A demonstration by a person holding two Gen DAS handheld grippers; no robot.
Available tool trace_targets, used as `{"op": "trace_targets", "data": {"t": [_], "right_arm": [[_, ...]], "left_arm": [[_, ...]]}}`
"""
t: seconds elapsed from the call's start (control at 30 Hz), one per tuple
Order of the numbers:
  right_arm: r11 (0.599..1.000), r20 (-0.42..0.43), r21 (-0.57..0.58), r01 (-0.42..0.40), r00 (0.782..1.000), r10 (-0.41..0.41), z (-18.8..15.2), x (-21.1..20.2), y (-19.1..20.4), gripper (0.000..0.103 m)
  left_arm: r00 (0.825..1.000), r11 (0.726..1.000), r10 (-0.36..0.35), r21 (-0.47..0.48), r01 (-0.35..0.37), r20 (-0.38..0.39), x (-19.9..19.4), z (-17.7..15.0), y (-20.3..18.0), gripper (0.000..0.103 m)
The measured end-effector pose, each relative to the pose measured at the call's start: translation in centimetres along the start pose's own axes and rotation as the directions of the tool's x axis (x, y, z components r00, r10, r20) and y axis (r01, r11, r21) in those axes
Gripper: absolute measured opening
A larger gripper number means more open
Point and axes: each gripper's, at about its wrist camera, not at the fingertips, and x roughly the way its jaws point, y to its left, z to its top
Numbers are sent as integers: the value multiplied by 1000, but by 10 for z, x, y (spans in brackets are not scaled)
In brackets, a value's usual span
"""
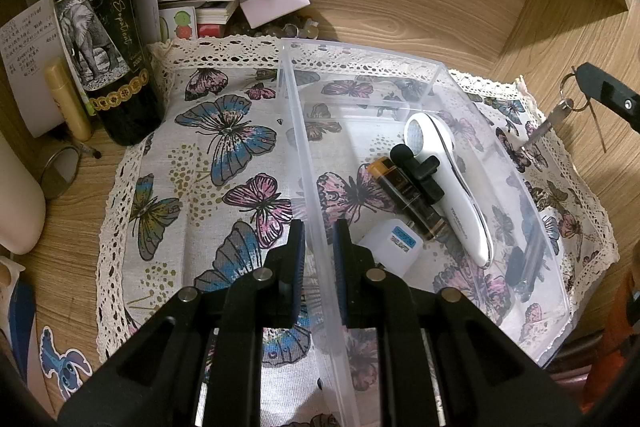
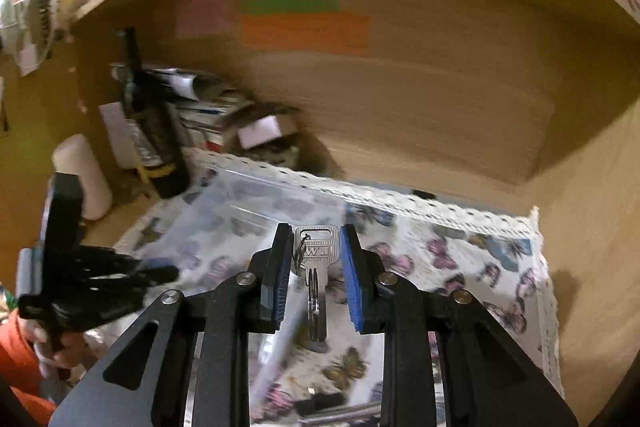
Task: Organize rigid objects
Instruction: 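Carry the keys into the clear box with the right tool and release, then grasp the metal ring with the right tool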
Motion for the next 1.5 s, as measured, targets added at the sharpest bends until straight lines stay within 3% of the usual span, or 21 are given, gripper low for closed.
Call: {"op": "trace_targets", "data": {"t": [0.37,0.6,0.73,0.97,1.17,1.33,1.5], "right_arm": [[993,-148,-15,-115,983,111,-19,49,32,22],[992,-226,3,-124,967,122,-28,70,34,22],[993,-222,21,-119,968,121,-25,67,30,22],[998,-169,46,-49,984,56,-18,46,8,34],[994,-132,89,70,990,-58,-16,20,-29,45],[972,-155,150,179,975,-156,-28,9,-67,51],[949,-245,205,240,951,-188,-55,19,-93,54]], "left_arm": [[1000,1000,-1,-2,1,-5,0,-1,2,13],[1000,1000,1,-1,-1,-6,0,-2,2,13],[1000,1000,2,-1,-2,-6,1,-1,1,13],[1000,1000,1,-2,-1,-6,1,-1,1,13],[1000,1000,2,-1,-2,-6,1,-1,1,13],[1000,1000,2,-1,-2,-5,1,-1,1,13],[1000,1000,2,1,-2,-6,1,-1,1,13]]}}
